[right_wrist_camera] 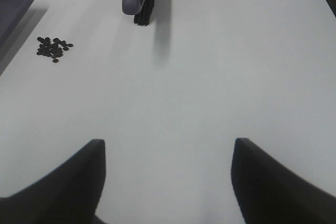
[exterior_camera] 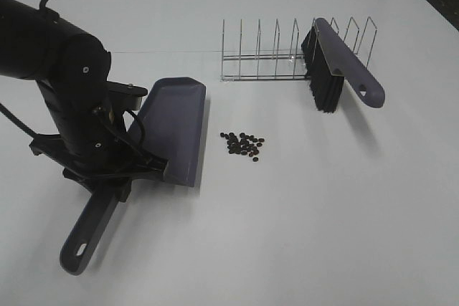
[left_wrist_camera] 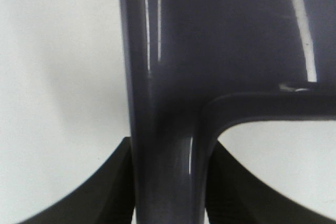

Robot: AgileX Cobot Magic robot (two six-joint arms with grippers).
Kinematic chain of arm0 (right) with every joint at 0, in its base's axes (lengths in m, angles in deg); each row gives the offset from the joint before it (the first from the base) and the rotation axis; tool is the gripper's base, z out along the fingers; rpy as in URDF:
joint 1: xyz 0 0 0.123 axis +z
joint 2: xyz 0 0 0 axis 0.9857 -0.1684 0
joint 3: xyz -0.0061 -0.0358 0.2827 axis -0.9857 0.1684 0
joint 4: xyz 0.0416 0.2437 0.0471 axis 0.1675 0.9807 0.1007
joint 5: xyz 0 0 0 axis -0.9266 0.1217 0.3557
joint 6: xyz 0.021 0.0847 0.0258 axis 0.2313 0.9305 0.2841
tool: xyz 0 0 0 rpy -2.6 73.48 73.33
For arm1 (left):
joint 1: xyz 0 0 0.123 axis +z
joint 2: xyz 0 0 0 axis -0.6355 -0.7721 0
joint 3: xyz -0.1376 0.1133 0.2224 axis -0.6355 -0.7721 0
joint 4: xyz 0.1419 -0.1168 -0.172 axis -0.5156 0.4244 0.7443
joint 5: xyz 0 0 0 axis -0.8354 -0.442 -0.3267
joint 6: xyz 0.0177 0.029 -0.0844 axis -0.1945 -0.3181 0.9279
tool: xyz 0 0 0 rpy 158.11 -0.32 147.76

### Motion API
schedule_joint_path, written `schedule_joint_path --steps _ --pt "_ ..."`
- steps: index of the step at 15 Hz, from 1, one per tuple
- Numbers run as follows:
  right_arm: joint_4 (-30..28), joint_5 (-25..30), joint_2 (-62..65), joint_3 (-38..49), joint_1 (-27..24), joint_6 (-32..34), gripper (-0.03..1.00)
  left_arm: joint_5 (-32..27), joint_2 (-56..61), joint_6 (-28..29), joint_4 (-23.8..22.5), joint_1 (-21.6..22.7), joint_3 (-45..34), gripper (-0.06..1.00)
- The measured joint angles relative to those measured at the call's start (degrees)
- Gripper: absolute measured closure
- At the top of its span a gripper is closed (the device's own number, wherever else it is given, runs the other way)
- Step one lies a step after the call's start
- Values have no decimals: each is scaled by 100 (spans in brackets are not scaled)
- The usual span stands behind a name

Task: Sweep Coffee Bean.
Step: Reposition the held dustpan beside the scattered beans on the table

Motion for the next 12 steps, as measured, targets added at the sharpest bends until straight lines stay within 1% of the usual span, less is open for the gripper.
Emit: schedule_joint_path --steps 2,5,7,8,10,11,12 --pt "0 0 0 0 0 0 41 0 0 -46 57 0 0 63" --pt "0 -6 0 0 0 0 40 0 0 -120 269 0 0 63" --pt "0 0 -103 -57 0 97 37 0 0 -126 281 0 0 63" --pt "0 34 -395 -166 0 286 31 0 0 -126 281 0 0 63" --pt "0 264 -1467 -561 0 710 14 6 0 -132 281 0 0 63" --pt "0 321 -2131 -848 0 842 8 6 0 -132 281 0 0 63" --pt "0 292 -3037 -1289 0 911 4 6 0 -132 281 0 0 63"
